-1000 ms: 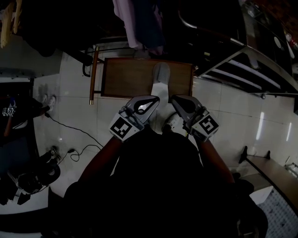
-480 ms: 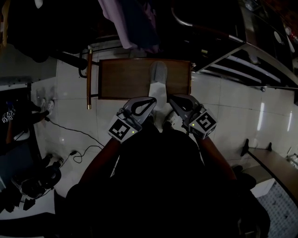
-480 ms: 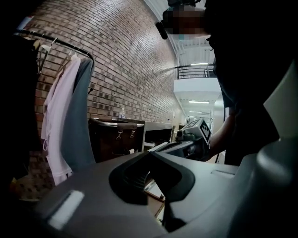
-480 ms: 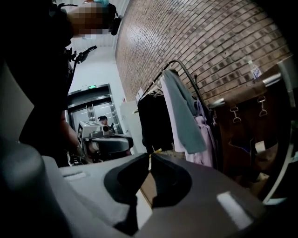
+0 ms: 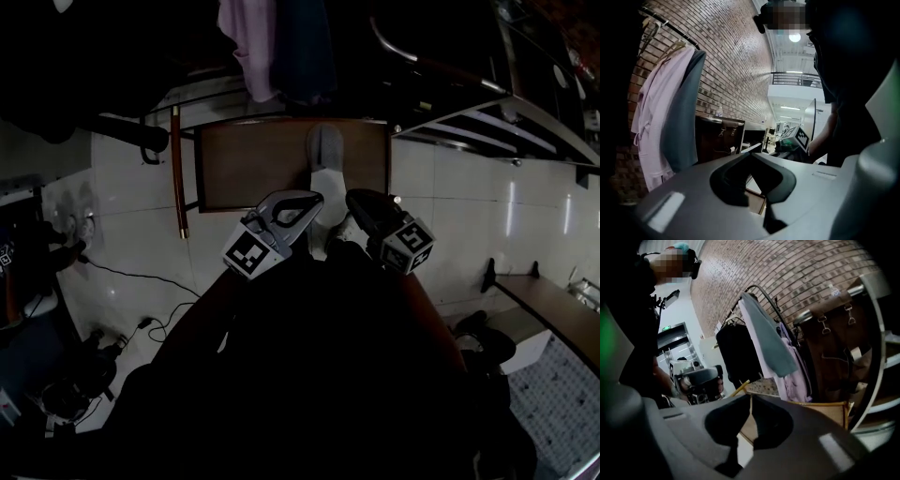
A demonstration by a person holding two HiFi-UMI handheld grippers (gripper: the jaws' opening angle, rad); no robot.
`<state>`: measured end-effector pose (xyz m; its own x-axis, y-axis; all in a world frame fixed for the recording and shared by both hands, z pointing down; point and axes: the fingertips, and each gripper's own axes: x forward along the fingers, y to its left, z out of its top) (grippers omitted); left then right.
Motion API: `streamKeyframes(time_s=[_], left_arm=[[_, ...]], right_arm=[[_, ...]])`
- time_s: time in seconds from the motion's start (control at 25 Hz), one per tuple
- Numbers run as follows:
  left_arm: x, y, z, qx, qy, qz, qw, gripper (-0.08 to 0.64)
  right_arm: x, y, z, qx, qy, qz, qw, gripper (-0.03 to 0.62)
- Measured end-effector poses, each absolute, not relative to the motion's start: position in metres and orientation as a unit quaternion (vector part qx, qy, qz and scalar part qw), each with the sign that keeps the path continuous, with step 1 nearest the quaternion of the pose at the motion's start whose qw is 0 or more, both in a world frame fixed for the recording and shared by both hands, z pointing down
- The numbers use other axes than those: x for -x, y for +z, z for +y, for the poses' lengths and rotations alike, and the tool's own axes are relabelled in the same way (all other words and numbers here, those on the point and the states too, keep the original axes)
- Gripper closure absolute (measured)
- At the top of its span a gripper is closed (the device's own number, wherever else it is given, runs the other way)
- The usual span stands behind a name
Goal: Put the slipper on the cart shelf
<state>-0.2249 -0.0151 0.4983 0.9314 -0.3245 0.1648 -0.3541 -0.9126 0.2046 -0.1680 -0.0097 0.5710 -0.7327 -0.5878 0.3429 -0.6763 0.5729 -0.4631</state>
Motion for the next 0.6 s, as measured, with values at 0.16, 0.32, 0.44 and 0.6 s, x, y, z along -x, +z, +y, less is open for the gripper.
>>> streamKeyframes(time_s=[0.16,0.32,0.44,0.6], left_arm=[[0.23,0.508,-0.019,-0.976,0.072,-0.169,0.119,0.557],[0.228,0.52,-0.019,-0.974,0.084,-0.172,0.118,0.557],[0.225,0.523,-0.019,-0.971,0.088,-0.184,0.122,0.558],[0.228,0.527,-0.013,-0.966,0.098,-0.202,0.128,0.558]], right_arm=[[0.165,0.632,-0.004,-0.351,0.385,-0.849,0.087,0.579],[0.154,0.696,0.005,-0.347,0.436,-0.82,0.132,0.551],[0.149,0.738,0.012,-0.333,0.497,-0.79,0.139,0.434],[0.141,0.787,0.017,-0.335,0.537,-0.755,0.171,0.341]])
